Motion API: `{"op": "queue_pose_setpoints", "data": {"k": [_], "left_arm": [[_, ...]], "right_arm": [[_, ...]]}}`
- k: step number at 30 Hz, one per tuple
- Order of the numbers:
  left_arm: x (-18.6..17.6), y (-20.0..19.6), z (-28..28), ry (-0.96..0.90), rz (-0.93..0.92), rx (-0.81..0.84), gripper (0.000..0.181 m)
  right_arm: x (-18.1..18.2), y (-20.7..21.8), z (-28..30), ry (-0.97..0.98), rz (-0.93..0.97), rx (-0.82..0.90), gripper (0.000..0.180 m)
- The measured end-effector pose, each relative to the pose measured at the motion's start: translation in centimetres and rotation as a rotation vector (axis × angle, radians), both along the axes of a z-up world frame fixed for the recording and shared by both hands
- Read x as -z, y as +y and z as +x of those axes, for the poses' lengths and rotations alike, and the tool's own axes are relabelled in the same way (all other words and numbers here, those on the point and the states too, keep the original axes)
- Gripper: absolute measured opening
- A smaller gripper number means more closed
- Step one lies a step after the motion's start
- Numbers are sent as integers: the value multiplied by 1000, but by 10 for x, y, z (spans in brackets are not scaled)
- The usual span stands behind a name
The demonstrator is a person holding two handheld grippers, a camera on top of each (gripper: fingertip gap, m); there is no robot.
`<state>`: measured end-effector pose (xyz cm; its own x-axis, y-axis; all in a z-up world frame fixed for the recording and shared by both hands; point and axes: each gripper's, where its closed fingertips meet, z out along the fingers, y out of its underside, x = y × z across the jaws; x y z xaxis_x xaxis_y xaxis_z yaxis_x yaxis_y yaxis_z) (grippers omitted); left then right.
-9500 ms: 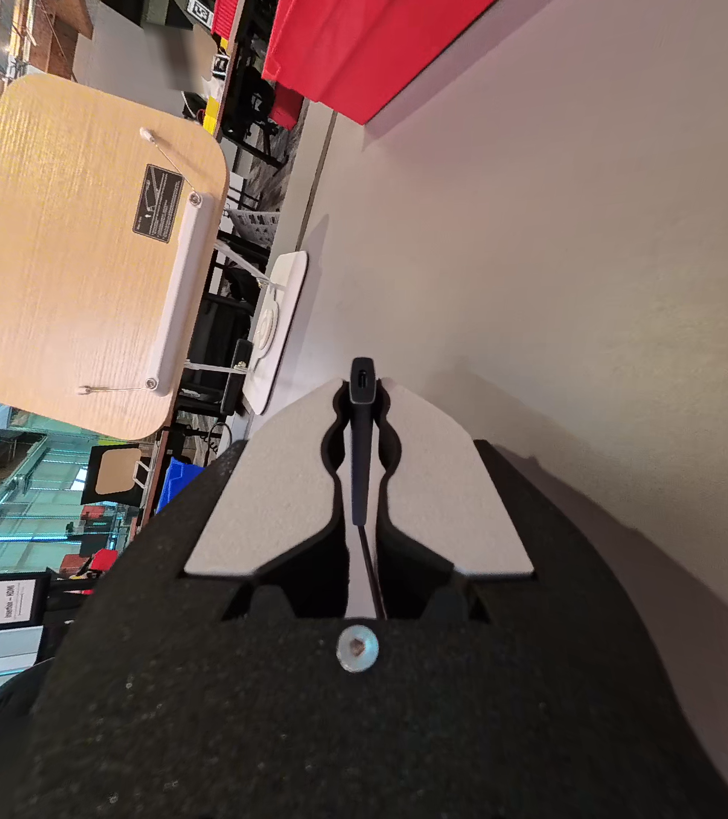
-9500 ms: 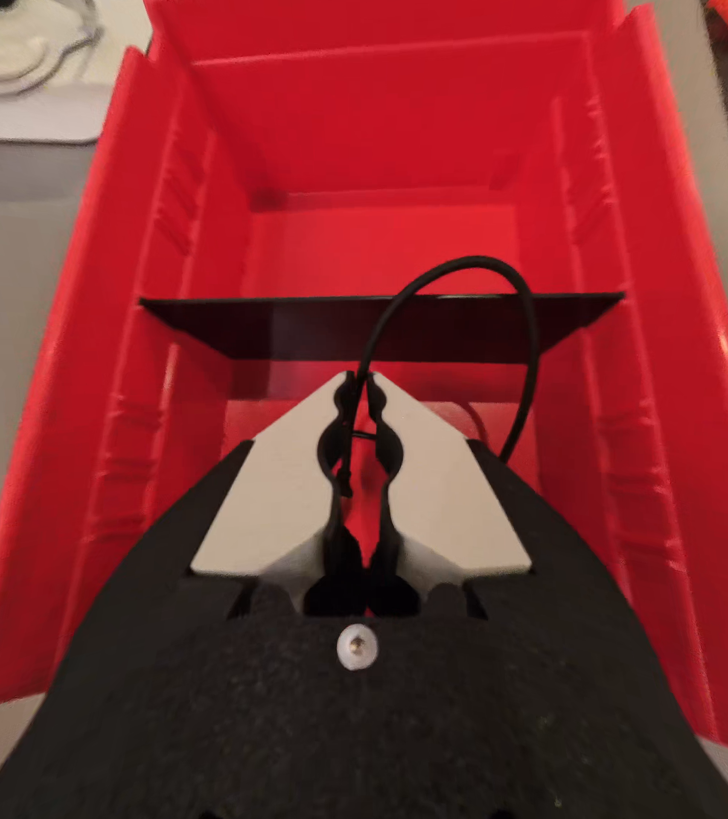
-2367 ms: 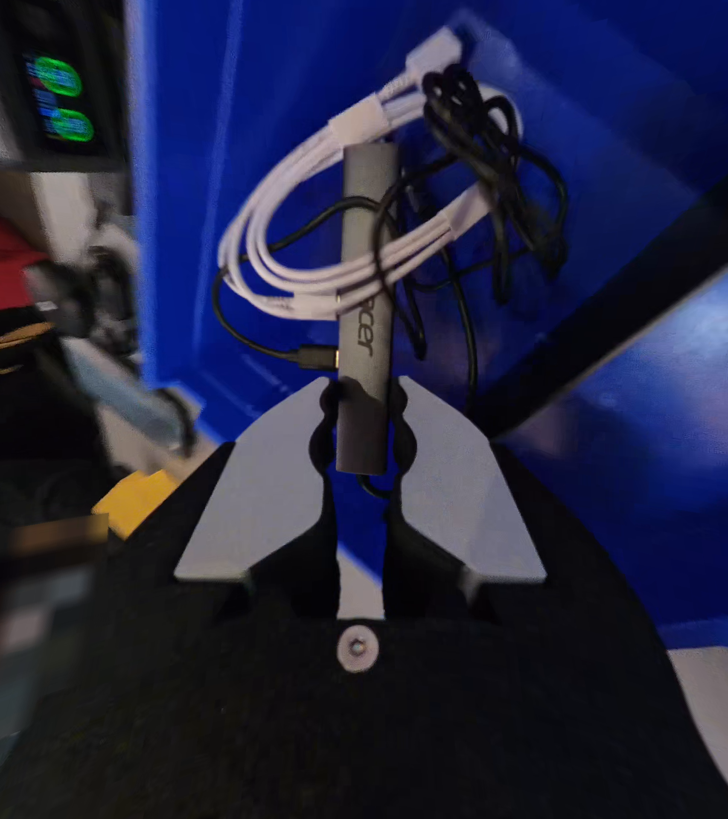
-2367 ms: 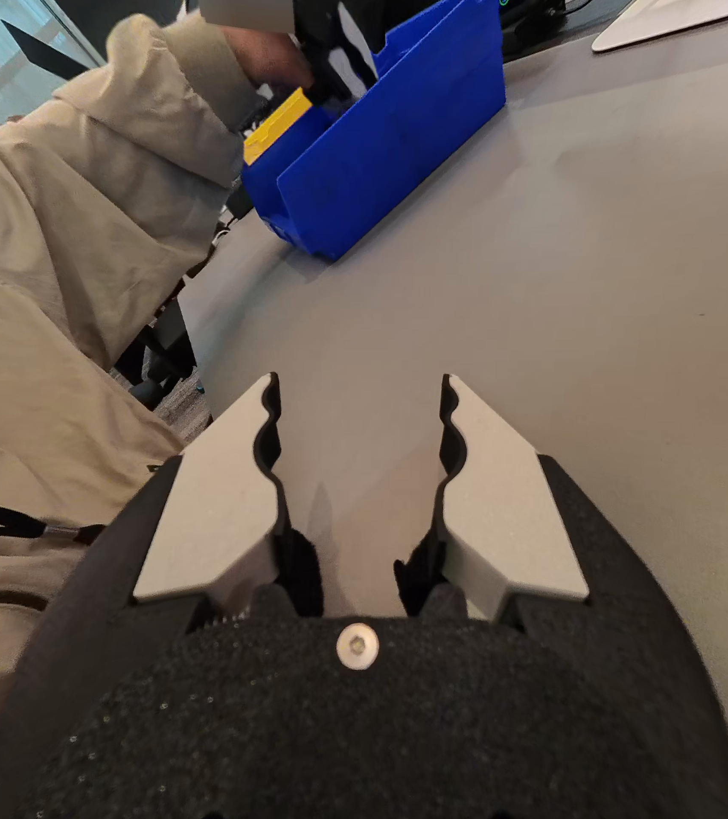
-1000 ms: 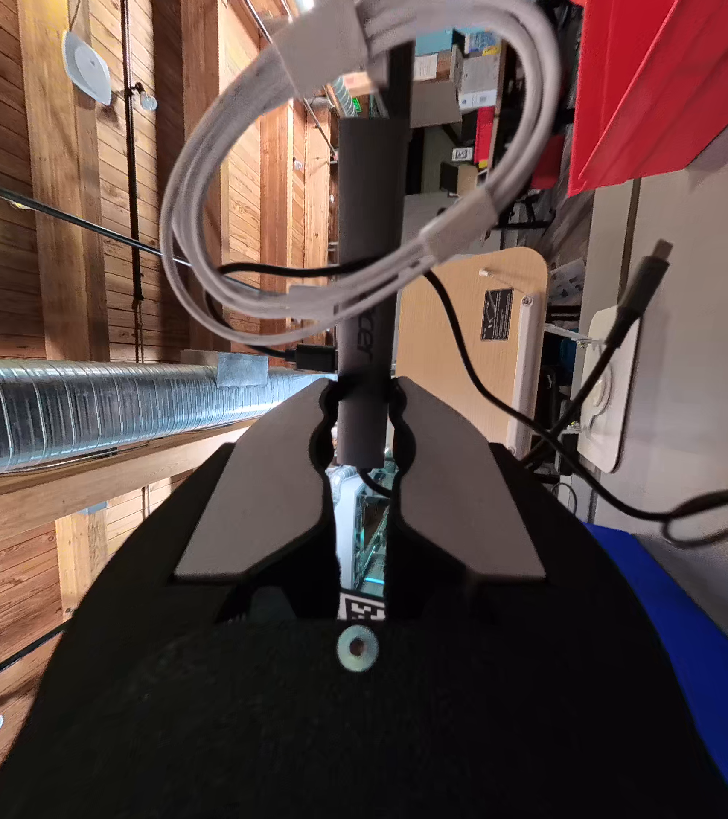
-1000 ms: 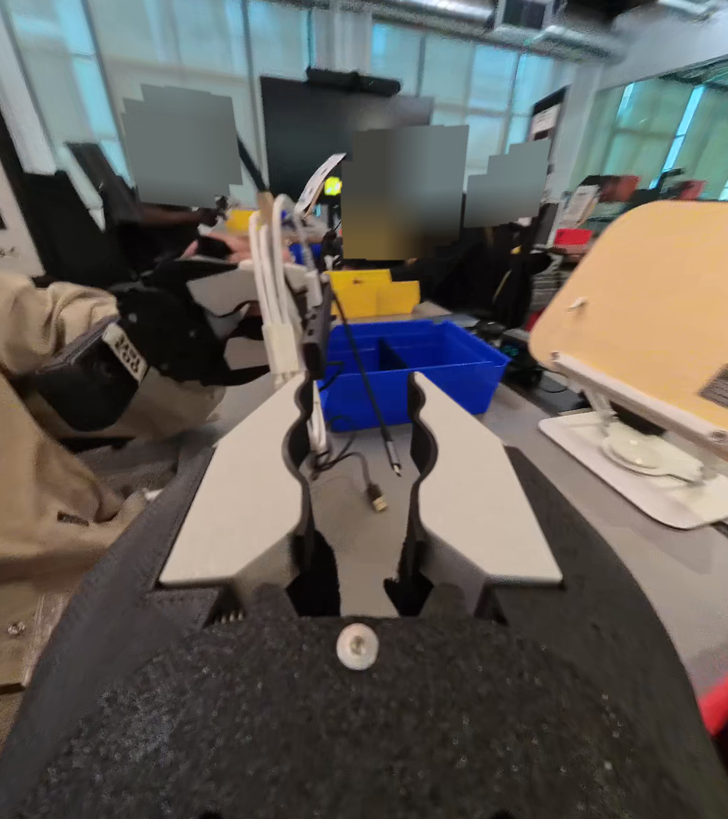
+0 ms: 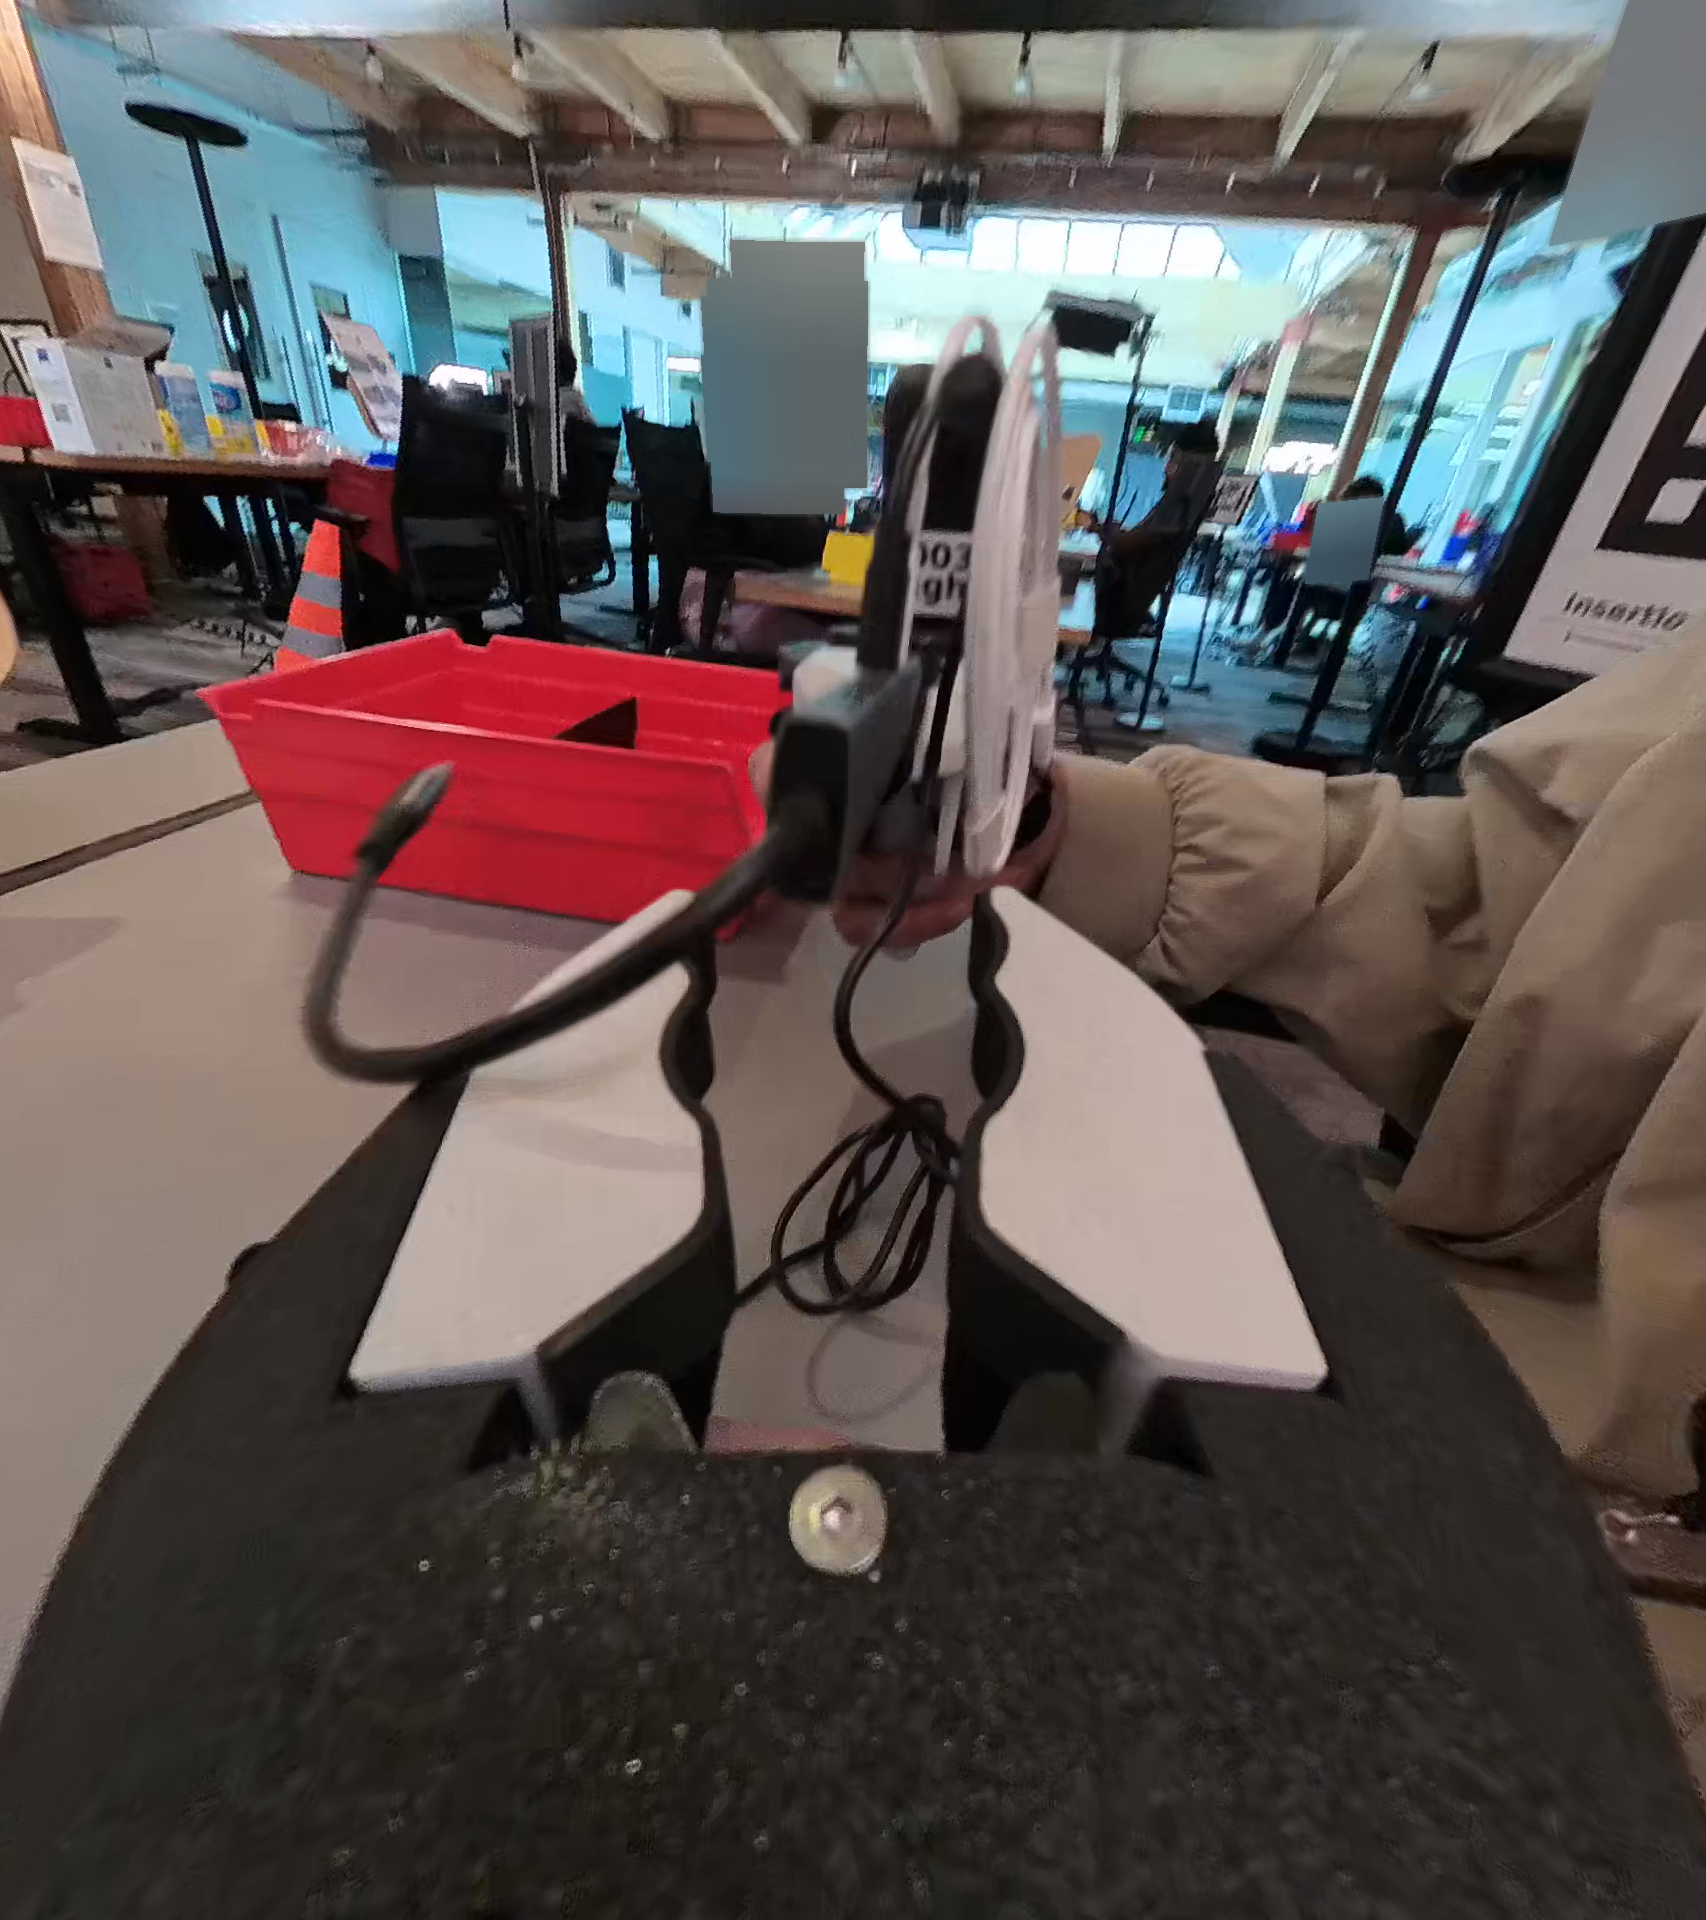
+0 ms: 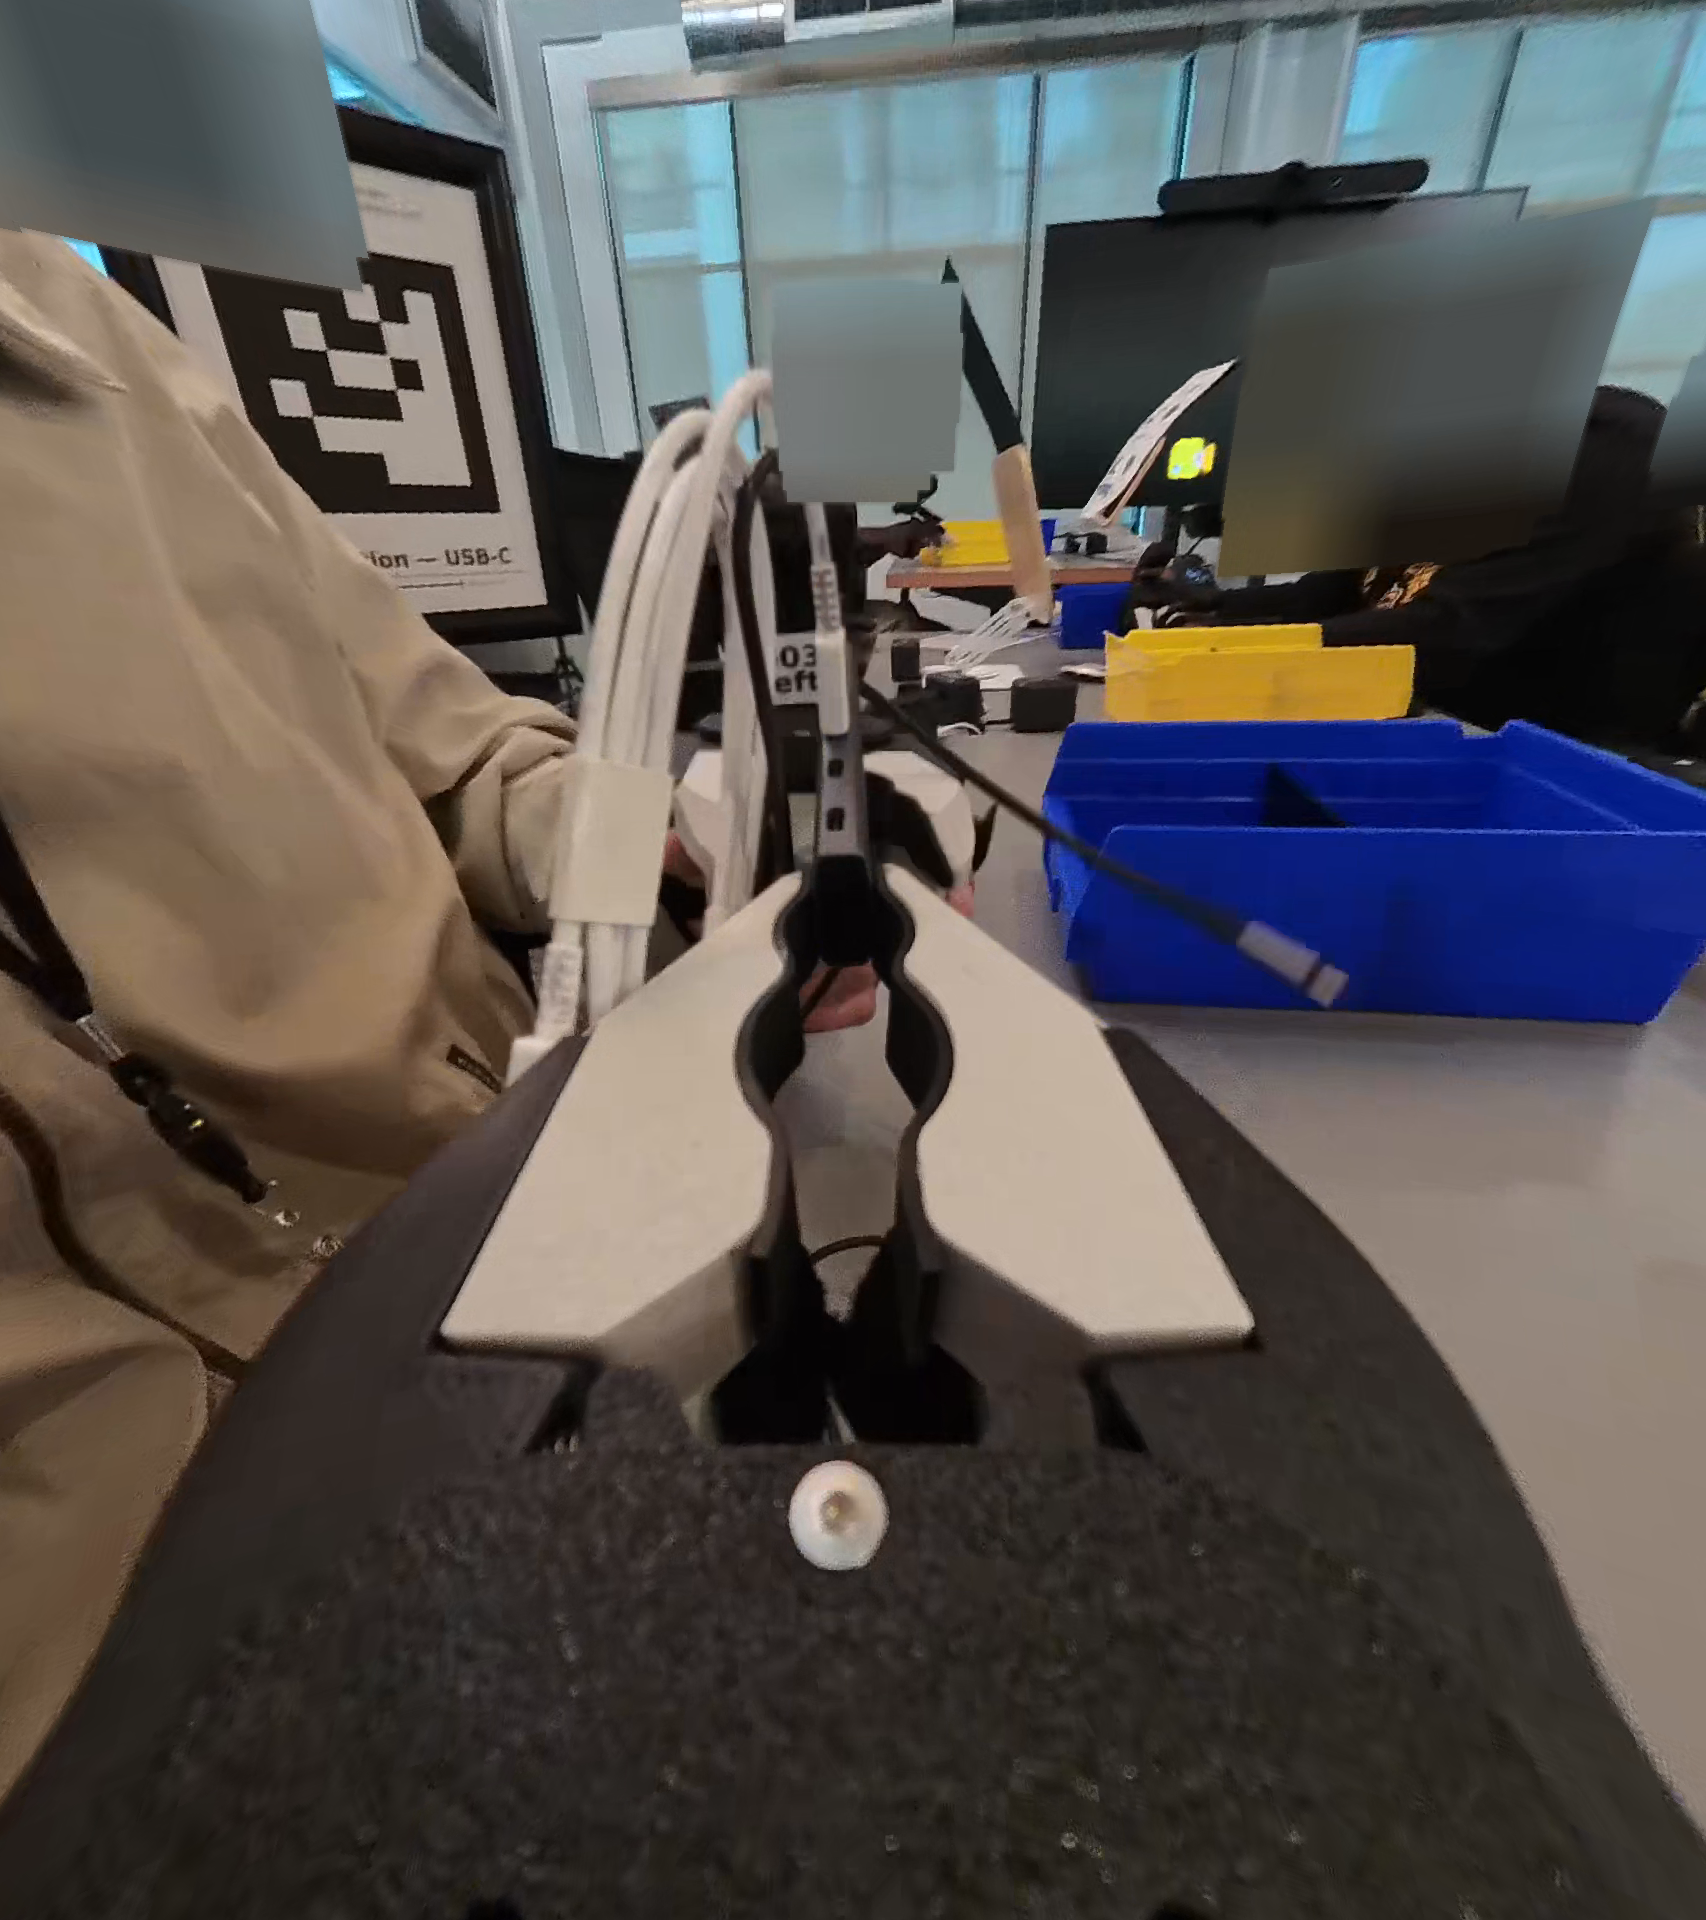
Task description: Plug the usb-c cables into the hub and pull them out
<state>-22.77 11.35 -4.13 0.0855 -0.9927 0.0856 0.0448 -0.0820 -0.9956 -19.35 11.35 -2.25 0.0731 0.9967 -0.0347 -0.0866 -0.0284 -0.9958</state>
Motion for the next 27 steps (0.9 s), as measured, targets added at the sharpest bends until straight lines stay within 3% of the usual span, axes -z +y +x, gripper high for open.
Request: {"op": "queue_pose_setpoints", "data": {"k": [4,13,27], "left_arm": [[-8,-5,-1,-82,-51,41,39],[1,-9,7,-48,-21,46,14],[0,-6,3,2,-14,15,11]], "right_arm": [[13,-2,-7,-68,-12,-15,8],[37,-6,-15,-194,-12,-35,8],[50,-2,-15,-273,-20,-18,10]]}}
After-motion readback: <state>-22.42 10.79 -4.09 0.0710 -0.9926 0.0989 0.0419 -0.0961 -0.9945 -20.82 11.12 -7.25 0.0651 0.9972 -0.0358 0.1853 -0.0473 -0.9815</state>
